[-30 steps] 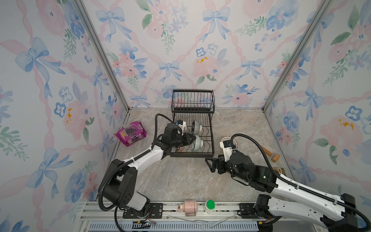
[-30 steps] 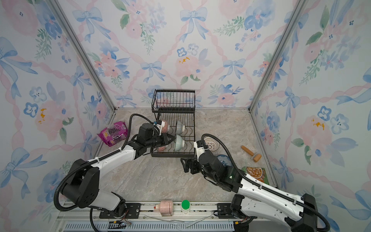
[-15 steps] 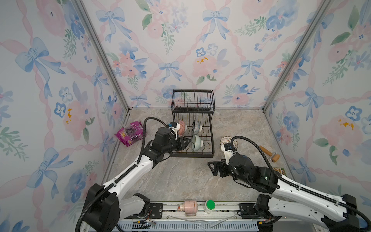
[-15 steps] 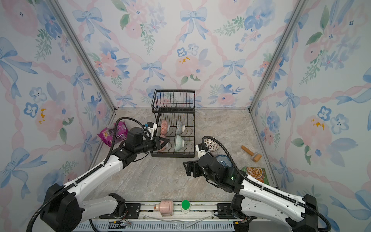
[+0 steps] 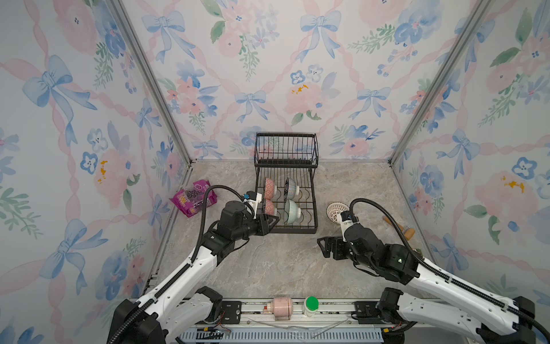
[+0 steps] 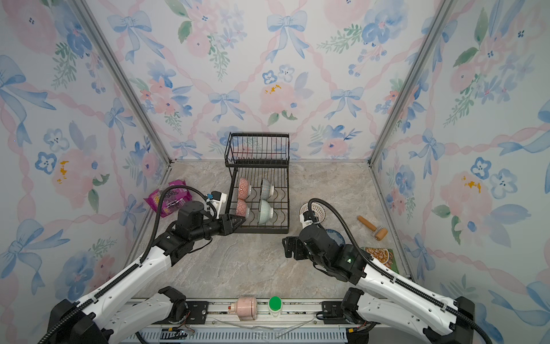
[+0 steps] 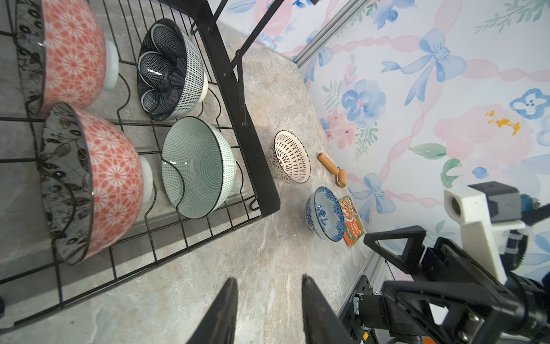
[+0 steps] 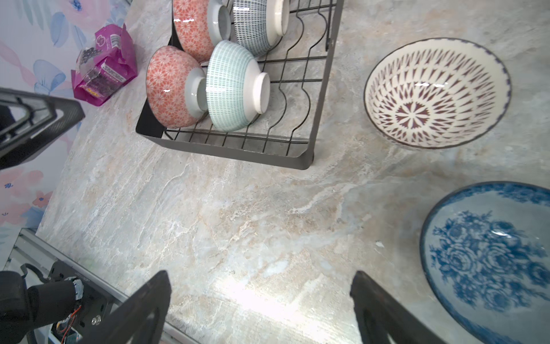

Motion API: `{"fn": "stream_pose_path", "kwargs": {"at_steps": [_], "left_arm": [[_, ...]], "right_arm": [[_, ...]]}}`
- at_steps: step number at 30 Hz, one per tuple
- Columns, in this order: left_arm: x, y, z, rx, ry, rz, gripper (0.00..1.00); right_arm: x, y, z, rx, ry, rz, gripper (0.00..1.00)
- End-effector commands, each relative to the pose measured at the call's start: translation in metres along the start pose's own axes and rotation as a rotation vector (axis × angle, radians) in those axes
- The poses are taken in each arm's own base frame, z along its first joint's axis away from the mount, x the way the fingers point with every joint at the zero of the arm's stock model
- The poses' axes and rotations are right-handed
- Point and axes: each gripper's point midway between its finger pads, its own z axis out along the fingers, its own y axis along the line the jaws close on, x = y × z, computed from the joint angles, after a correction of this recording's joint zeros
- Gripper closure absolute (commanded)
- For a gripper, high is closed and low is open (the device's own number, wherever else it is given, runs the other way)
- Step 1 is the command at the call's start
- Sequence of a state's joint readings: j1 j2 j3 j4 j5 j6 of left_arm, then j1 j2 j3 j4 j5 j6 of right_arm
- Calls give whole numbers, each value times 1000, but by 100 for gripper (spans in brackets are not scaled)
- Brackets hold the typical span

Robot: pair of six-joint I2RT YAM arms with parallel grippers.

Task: Load bowls into a dish rack
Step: Move the bowl to the center of the table.

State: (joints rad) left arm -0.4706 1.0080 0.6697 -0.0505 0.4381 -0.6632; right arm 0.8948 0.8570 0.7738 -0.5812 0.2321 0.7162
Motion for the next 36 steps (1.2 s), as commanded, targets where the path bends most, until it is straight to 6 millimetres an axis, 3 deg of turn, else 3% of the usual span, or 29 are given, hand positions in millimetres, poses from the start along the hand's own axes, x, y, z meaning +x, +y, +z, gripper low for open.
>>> {"fn": "stream_pose_path", "kwargs": {"at_steps": [1,7,12,15,18,20,27,33,36], "left_arm": [[-9,-7,3,39,-20,38,60],[-29,-23,10,79,-75,90,52],[-33,-16,16,22,-95,151,50],[-43,-24,18,28,-94,189,50],[-36,-25,29,42,-34,192,48],[-33,-24,35,35,-5,184,41],[-17,-41,45,62,39,180,34],[6,-52,58,57,82,190,2],[9,-49,59,29,73,175,2]], "right_arm": [[0,-21,0,28,10,4,4],[-22,-50,12,52,10,71,4],[-41,-64,31,77,50,72,0],[-51,-68,39,118,81,30,3],[-54,-68,49,126,113,-32,9],[-53,-69,59,137,148,-71,14],[-53,-84,83,216,209,-181,33],[-54,-89,97,237,239,-245,41],[-53,-91,106,243,258,-268,44]]}}
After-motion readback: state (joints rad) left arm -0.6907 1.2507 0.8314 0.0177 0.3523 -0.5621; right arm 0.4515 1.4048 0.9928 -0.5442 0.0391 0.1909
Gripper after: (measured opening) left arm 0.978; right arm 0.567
